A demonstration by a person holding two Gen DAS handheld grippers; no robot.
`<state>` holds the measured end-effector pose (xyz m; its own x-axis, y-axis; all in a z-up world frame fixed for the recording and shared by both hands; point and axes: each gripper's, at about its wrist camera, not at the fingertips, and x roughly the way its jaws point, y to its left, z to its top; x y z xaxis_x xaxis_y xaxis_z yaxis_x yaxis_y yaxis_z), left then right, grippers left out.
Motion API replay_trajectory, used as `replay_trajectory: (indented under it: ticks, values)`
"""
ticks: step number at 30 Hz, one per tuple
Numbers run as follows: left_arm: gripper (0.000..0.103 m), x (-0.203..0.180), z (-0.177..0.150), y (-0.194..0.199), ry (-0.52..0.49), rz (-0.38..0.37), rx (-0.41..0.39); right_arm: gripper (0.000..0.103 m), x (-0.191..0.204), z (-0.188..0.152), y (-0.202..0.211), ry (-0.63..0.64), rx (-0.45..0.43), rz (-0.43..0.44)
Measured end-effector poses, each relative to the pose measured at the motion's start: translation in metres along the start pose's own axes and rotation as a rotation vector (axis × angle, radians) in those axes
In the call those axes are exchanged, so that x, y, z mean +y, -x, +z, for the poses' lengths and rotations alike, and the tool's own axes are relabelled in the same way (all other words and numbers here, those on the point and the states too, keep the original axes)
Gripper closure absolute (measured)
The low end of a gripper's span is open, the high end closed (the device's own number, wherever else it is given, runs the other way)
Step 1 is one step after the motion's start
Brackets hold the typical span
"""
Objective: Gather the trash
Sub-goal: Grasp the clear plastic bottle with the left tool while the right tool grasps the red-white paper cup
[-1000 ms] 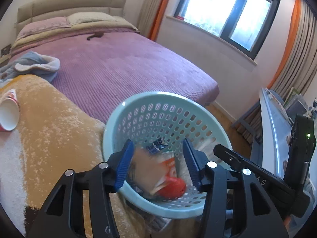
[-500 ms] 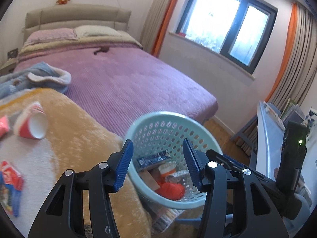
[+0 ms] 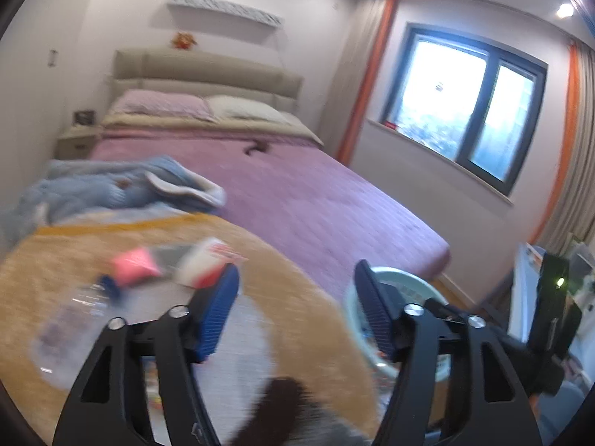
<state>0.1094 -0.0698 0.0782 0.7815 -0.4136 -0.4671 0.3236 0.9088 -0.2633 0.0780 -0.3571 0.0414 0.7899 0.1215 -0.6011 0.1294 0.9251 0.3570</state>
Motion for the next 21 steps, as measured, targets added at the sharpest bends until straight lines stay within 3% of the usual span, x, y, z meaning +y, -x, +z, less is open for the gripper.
replay_trajectory:
  ticks: [8,14,17,21]
  values:
    - [0.031,0.090,0.009,0.054,0.068,0.222,-0.070,0.049,0.098,0.017,-0.028,0.200,0.013,0.151]
    - [0.031,0.157,0.021,0.097,0.088,0.378,-0.086,0.049,0.153,0.021,-0.068,0.315,0.032,0.188]
    - [0.029,0.182,0.015,0.104,0.122,0.355,-0.044,0.049,0.162,0.019,-0.092,0.326,0.036,0.172]
    - [0.024,0.189,-0.012,0.081,0.121,0.249,0.023,0.047,0.156,0.018,-0.135,0.274,0.080,0.168]
